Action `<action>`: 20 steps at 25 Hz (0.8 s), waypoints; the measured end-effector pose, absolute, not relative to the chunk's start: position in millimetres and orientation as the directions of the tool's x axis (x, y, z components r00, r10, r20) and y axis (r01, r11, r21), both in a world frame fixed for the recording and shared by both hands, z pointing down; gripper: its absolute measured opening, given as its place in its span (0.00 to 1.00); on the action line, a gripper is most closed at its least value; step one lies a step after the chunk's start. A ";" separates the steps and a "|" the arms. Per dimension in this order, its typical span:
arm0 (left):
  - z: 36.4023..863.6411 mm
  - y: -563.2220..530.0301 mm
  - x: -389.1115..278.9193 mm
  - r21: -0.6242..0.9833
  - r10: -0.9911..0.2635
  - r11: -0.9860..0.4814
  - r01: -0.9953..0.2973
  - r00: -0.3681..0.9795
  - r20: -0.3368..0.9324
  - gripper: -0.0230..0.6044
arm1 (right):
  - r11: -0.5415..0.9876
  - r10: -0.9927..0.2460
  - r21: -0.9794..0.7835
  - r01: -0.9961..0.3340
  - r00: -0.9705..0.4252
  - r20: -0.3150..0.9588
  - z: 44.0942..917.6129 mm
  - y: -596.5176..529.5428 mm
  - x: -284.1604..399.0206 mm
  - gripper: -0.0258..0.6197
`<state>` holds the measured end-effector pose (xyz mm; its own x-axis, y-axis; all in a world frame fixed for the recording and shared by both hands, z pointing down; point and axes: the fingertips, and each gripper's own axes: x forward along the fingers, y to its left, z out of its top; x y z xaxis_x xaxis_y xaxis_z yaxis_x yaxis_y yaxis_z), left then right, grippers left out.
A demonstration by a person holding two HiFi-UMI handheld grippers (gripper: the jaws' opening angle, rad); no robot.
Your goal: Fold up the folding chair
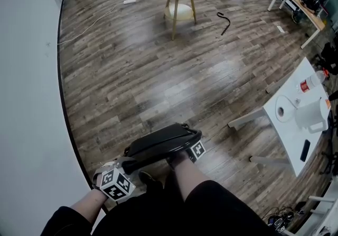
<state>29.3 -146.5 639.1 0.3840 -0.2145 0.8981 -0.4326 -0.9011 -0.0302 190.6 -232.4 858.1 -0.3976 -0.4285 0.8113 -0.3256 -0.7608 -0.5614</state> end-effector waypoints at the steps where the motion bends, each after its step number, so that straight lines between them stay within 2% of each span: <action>1: 638.6 -149.3 28.1 -0.029 -0.219 -0.897 -0.441 0.386 0.896 0.14 | -0.758 -0.431 -0.564 -0.327 -0.397 0.810 857.8 -234.1 190.3 0.31; 7: 635.9 -166.7 22.4 -0.033 -0.240 -0.882 -0.469 0.389 0.889 0.14 | -0.719 -0.465 -0.607 -0.339 -0.415 0.782 851.0 -247.0 185.7 0.33; 11: 635.6 -172.1 21.6 -0.027 -0.236 -0.883 -0.468 0.393 0.889 0.14 | -0.697 -0.496 -0.645 -0.313 -0.439 0.749 847.1 -251.7 183.5 0.44; 16: 635.4 -175.7 21.2 -0.016 -0.227 -0.884 -0.466 0.399 0.888 0.14 | -0.671 -0.510 -0.669 -0.320 -0.456 0.729 852.3 -248.1 189.1 0.52; 20: 636.0 -177.2 20.5 -0.012 -0.223 -0.885 -0.465 0.403 0.888 0.13 | -0.652 -0.518 -0.688 -0.318 -0.476 0.710 844.2 -243.9 185.5 0.52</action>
<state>20.5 -177.2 636.0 0.4028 -0.2234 0.8876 -0.4648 -0.8853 -0.0119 185.5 -243.9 844.2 -0.4764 -0.5180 0.7104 -0.3175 -0.6521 -0.6885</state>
